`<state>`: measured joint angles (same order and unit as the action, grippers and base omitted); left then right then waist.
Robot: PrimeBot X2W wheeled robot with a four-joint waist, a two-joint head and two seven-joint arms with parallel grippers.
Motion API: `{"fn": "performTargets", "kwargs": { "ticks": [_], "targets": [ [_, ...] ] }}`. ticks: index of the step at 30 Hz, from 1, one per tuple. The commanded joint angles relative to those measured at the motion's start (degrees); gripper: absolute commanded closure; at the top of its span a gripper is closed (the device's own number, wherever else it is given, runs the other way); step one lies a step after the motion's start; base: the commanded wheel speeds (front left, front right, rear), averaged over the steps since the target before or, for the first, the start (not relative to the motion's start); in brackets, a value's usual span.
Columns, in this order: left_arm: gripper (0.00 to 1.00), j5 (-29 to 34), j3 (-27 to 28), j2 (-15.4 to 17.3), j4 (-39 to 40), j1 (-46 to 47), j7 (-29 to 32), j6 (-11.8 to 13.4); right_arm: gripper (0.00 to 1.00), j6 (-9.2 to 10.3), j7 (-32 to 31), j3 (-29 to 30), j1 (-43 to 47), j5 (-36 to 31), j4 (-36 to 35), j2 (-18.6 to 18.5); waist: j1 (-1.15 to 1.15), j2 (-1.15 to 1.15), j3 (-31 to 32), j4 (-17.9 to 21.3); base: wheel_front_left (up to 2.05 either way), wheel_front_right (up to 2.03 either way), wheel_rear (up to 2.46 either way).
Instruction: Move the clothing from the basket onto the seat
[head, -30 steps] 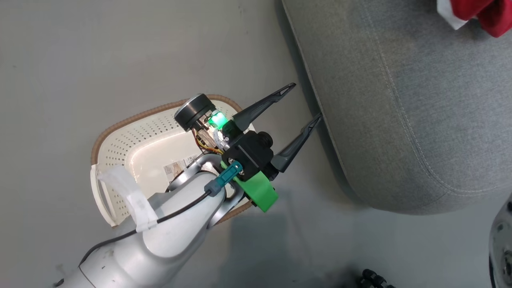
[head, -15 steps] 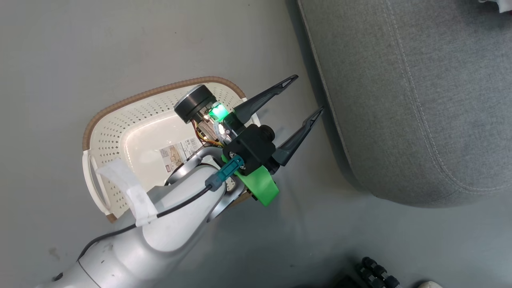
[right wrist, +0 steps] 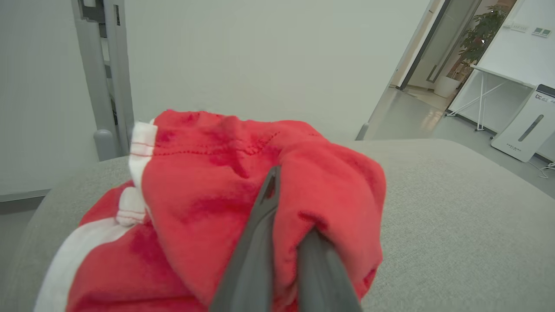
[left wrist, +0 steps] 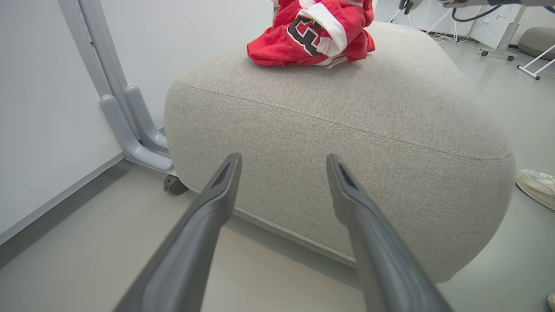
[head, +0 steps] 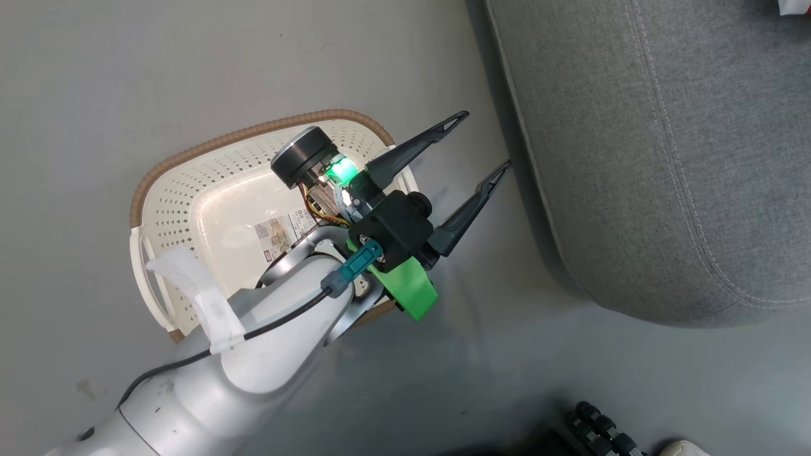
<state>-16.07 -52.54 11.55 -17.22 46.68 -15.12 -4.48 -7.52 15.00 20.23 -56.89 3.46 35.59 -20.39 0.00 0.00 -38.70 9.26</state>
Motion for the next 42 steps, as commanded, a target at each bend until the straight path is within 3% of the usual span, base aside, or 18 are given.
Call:
{"fn": "performTargets", "kwargs": {
  "ticks": [1,5,6,7,8,24,32,42],
  "targets": [
    [0.00,0.7,0.1,0.4,-0.1,0.6,0.0,-0.1,1.00,0.06,0.3,0.4,0.9,0.2,1.0,0.2,0.00,0.00,0.0,-0.1,0.00,0.00,0.00],
    [0.00,0.6,0.0,0.3,-0.2,0.4,0.0,-0.1,1.00,0.06,0.3,0.9,1.3,0.1,2.6,0.7,0.00,0.00,0.1,-0.2,0.00,0.00,0.00],
    [0.00,0.6,0.0,0.4,-0.3,0.3,0.0,0.0,0.69,0.06,0.3,0.9,1.3,0.1,2.4,0.8,0.00,0.00,0.3,-0.2,0.00,0.00,0.00],
    [0.00,0.5,0.1,0.5,-0.4,0.1,0.0,0.0,0.12,0.06,0.3,1.1,1.4,0.1,1.8,1.0,0.00,0.00,0.6,-0.1,0.00,0.00,0.00],
    [0.00,0.5,0.2,0.5,-0.4,-0.1,0.0,0.1,0.00,0.06,0.3,1.2,1.7,0.2,1.5,1.2,0.00,0.00,0.9,0.1,0.00,0.00,0.00],
    [0.00,-0.9,3.3,-1.0,0.4,-5.7,0.0,1.2,0.00,0.06,0.3,-0.8,19.4,0.6,-10.8,5.7,0.00,0.00,10.4,0.0,0.00,0.00,0.00],
    [0.00,-1.1,7.1,-1.4,0.9,-10.7,0.0,1.9,0.00,0.06,0.3,-6.5,27.7,1.3,-18.6,9.6,0.00,0.00,16.0,-2.1,0.00,0.00,0.00],
    [0.00,-1.4,17.3,-1.6,2.3,-19.3,0.0,3.0,0.00,0.06,0.3,-15.8,34.8,2.2,-24.8,13.8,0.00,0.00,23.0,-8.0,0.00,0.00,0.00]
  ]
}}
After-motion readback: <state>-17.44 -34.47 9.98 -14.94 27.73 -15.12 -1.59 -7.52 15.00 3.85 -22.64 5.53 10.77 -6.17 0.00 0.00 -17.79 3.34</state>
